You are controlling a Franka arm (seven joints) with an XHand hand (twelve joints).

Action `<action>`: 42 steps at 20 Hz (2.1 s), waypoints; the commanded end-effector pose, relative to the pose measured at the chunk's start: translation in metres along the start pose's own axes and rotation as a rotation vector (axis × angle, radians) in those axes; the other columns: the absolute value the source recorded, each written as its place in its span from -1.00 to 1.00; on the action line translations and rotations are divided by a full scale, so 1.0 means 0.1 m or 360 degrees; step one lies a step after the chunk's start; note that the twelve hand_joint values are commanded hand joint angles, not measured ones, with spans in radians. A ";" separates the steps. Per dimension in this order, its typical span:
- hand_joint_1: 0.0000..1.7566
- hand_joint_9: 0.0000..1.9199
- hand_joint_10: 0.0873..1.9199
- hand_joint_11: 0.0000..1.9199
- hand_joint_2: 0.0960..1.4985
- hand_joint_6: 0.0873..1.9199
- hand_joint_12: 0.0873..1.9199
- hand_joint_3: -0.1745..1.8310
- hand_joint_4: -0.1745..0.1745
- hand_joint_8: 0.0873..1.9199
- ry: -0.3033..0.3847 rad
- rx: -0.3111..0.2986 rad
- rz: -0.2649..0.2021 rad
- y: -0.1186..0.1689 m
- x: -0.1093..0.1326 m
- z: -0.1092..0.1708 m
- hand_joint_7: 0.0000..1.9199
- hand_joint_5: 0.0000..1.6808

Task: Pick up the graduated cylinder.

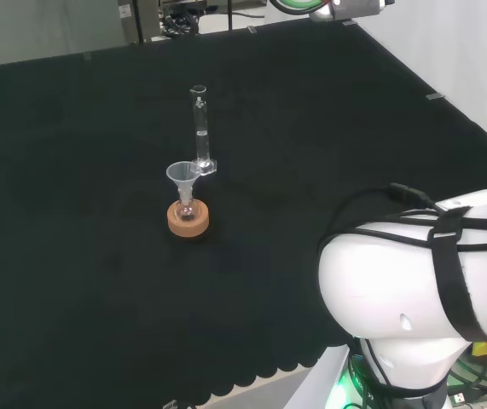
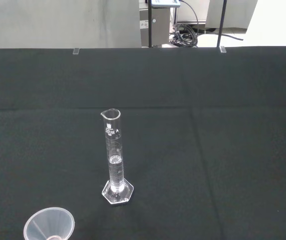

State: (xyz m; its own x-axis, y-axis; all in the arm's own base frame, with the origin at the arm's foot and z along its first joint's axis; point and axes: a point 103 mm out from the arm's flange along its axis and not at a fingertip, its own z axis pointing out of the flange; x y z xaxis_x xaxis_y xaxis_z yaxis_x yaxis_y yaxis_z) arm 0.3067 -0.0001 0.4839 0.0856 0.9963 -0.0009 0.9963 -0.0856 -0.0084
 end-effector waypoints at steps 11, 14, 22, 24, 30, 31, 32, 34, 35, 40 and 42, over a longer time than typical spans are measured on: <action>-1.00 -0.55 -1.00 -0.94 0.81 -1.00 0.39 -0.78 0.00 -0.60 -0.0003 0.0006 0.0033 0.06 -0.09 0.07 -1.00 -0.74; -1.00 -0.55 -1.00 -0.94 0.81 -1.00 0.39 -0.78 0.00 -0.60 0.0006 0.0020 0.0069 0.10 -0.17 0.12 -1.00 -0.74; -0.97 -0.55 -1.00 -0.94 0.80 -1.00 0.39 -0.79 0.00 -0.60 0.0057 0.0033 0.0147 0.41 -0.49 0.49 -1.00 -0.74; -0.90 -0.52 -1.00 -0.93 0.76 -1.00 0.39 -0.80 0.01 -0.58 0.0084 0.0018 0.0128 0.56 -0.57 0.62 -0.98 -0.74; -0.68 -0.48 -0.86 -0.85 0.60 -1.00 0.39 -0.86 -0.04 -0.50 0.0180 -0.0035 0.0047 1.09 -0.67 1.02 -0.88 -0.69; -0.67 -0.52 -0.75 -0.85 0.59 -1.00 0.40 -0.86 -0.04 -0.48 0.0201 -0.0039 0.0045 1.18 -0.68 1.10 -0.88 -0.69; -0.66 -0.56 -0.64 -0.85 0.59 -1.00 0.40 -0.87 -0.05 -0.47 0.0211 -0.0042 0.0043 1.24 -0.69 1.16 -0.88 -0.68; -0.64 -0.61 -0.48 -0.85 0.57 -1.00 0.40 -0.88 -0.06 -0.45 0.0228 -0.0037 0.0028 1.40 -0.68 1.34 -0.87 -0.68; -0.64 -0.61 -0.44 -0.85 0.57 -1.00 0.40 -0.88 -0.07 -0.45 0.0241 -0.0032 0.0017 1.45 -0.67 1.42 -0.86 -0.68; -0.61 -0.53 -0.38 -0.78 0.55 -1.00 0.40 -0.90 -0.14 -0.40 0.0238 -0.0025 -0.0065 1.70 -0.58 1.80 -0.75 -0.63; -0.60 -0.52 -0.39 -0.76 0.55 -1.00 0.40 -0.90 -0.15 -0.40 0.0252 0.0006 -0.0080 1.77 -0.53 1.95 -0.74 -0.62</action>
State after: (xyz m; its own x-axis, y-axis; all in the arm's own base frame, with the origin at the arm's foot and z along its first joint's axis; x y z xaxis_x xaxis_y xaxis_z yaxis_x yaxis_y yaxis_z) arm 0.4374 -0.0694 0.3329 0.0856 0.9893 0.1180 0.9962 -0.0830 -0.0274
